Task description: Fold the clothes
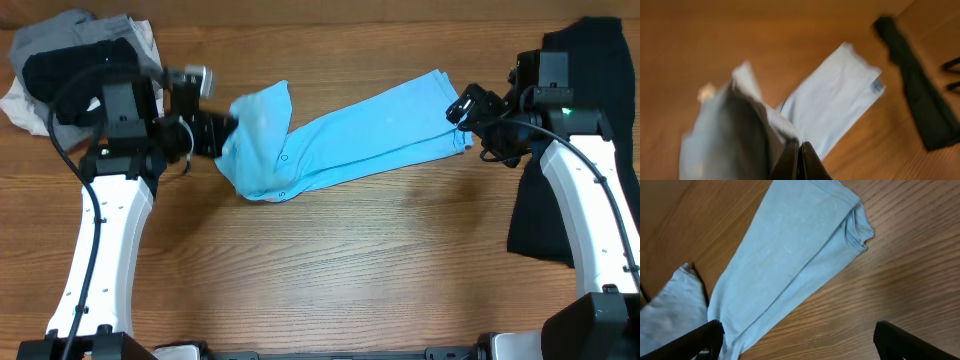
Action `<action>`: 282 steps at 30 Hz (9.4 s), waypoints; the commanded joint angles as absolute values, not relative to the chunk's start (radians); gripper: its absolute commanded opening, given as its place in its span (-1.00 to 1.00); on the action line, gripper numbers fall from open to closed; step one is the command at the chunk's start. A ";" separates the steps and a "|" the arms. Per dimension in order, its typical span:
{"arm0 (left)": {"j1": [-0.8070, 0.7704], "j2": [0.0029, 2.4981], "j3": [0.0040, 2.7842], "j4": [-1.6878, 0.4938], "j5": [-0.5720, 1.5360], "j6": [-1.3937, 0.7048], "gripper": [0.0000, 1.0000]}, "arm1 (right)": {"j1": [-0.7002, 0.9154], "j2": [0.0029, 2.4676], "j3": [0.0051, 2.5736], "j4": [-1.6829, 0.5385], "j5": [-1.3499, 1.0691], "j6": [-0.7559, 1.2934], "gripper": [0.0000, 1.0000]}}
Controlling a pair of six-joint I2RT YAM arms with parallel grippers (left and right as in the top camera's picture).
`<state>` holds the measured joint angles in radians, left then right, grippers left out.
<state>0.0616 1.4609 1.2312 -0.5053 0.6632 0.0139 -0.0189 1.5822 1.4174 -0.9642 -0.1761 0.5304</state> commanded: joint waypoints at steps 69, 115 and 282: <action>0.030 1.872 1.586 -0.945 0.434 -0.089 1.00 | 0.025 2.016 1.332 -0.494 0.046 0.413 0.42; -0.038 1.885 1.498 -1.068 0.389 -0.079 0.63 | 0.024 1.968 1.411 -0.734 0.133 0.581 -0.93; -0.130 2.368 2.098 -1.371 0.212 -0.001 0.10 | -0.180 1.729 1.589 -1.125 -0.092 0.440 1.00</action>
<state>-0.1402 2.3848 2.1300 -1.3750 0.2062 -0.0208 -0.1810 1.7630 1.5963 -1.1229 -0.0895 0.4492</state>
